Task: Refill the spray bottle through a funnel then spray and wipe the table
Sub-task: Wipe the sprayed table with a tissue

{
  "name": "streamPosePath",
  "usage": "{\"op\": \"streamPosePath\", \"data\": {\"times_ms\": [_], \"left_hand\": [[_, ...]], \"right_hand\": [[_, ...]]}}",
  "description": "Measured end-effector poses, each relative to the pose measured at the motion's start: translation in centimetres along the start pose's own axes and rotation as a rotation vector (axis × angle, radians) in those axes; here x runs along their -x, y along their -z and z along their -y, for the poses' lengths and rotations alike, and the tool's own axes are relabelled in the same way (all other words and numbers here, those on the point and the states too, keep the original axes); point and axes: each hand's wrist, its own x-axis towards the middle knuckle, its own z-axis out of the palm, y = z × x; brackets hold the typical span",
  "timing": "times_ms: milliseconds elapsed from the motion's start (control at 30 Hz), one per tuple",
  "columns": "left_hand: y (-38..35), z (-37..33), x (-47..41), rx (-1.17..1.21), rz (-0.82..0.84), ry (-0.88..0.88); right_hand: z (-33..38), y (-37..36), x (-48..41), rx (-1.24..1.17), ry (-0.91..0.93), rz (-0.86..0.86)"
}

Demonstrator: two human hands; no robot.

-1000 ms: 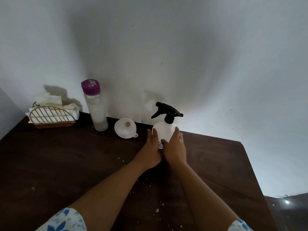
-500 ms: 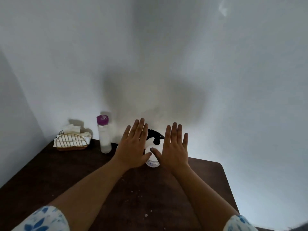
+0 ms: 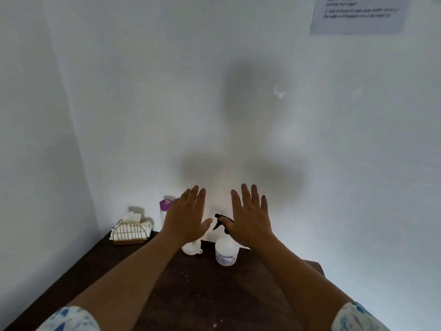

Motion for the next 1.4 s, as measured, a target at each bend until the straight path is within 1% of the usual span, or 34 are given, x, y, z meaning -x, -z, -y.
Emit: {"op": "streamPosePath", "data": {"times_ms": [33, 67, 133, 200, 267, 333, 467, 533, 667, 800, 900, 1000, 1133, 1333, 1400], "left_hand": [[-2.6, 0.5, 6.7, 0.005, 0.059, 0.034], [-4.8, 1.3, 9.8, -0.051, 0.027, 0.185], [-7.2, 2.5, 12.9, -0.067, 0.098, 0.279], [-7.4, 4.3, 13.3, 0.011, 0.052, 0.334], [-7.6, 6.1, 14.8, 0.089, 0.095, 0.388], [-9.3, 9.4, 17.0, 0.126, 0.102, 0.462], [-10.3, 15.4, 18.8, 0.234, 0.076, 0.553], [-11.7, 18.8, 19.9, 0.238, 0.117, 0.550], [-14.5, 26.2, 21.9, 0.239, 0.224, 0.480], [-17.3, 32.1, 23.5, 0.305, 0.271, 0.483], [-19.5, 35.0, 24.7, 0.347, 0.290, 0.495], [-22.0, 36.7, 25.7, 0.410, 0.314, 0.506], [-24.7, 37.2, 26.5, 0.447, 0.340, 0.508], [-27.5, 37.3, 28.3, 0.471, 0.330, 0.495], [-28.0, 37.2, 29.2, 0.484, 0.316, 0.509]], "right_hand": [[0.7, -0.1, 0.1, -0.008, 0.024, 0.008], [1.6, -0.2, 0.3, -0.010, 0.048, 0.023], [3.5, -0.9, 0.6, -0.014, 0.093, 0.049], [5.7, -1.8, 0.9, -0.016, 0.119, 0.081], [8.3, -2.9, 0.9, -0.012, 0.150, 0.110], [11.0, -4.0, 0.4, -0.020, 0.176, 0.130], [15.5, -6.5, -1.8, -0.054, 0.190, 0.153], [18.3, -8.5, -3.5, -0.095, 0.169, 0.192], [24.5, -13.5, -7.8, -0.194, 0.151, 0.281], [29.0, -18.5, -11.5, -0.291, 0.109, 0.376], [30.7, -21.4, -13.4, -0.274, 0.090, 0.438], [31.4, -24.0, -15.2, -0.237, 0.078, 0.518], [31.6, -26.6, -17.8, -0.257, 0.023, 0.587], [31.3, -29.8, -21.6, -0.207, -0.027, 0.582], [31.4, -30.3, -22.7, -0.198, -0.007, 0.565]]}}
